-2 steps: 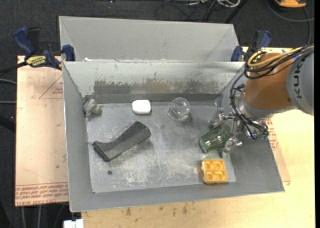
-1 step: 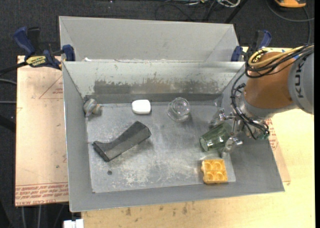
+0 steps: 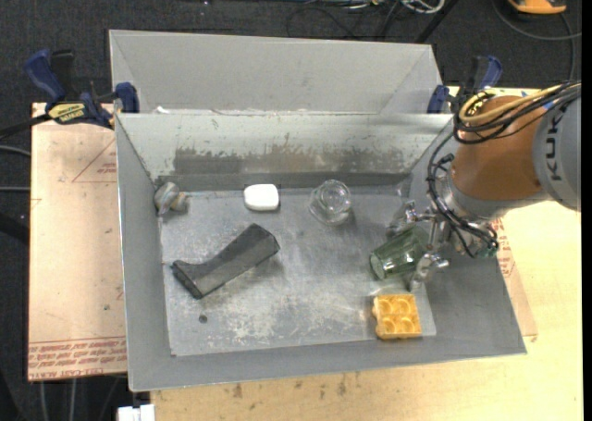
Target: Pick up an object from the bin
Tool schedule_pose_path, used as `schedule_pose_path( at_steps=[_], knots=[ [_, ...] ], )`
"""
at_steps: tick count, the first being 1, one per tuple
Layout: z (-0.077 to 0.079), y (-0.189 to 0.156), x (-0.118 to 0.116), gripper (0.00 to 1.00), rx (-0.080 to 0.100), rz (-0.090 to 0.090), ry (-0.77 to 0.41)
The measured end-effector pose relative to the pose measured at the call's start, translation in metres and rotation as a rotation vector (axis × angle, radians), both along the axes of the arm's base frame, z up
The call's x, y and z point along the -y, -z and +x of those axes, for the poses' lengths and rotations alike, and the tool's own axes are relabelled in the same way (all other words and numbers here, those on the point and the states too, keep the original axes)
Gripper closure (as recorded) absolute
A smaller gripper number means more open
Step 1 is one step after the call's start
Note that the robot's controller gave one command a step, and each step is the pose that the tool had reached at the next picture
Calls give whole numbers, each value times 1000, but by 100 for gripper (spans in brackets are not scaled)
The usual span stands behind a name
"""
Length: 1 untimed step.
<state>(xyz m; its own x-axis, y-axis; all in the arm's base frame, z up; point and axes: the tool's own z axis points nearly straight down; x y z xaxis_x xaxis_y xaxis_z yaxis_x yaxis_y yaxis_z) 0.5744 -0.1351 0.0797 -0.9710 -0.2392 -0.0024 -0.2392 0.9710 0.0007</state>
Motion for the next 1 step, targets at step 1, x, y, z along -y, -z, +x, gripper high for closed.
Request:
schedule_pose_path(
  at_steps=[1],
  knots=[
    [-1,-2,0,100,-2,0,0]
  ],
)
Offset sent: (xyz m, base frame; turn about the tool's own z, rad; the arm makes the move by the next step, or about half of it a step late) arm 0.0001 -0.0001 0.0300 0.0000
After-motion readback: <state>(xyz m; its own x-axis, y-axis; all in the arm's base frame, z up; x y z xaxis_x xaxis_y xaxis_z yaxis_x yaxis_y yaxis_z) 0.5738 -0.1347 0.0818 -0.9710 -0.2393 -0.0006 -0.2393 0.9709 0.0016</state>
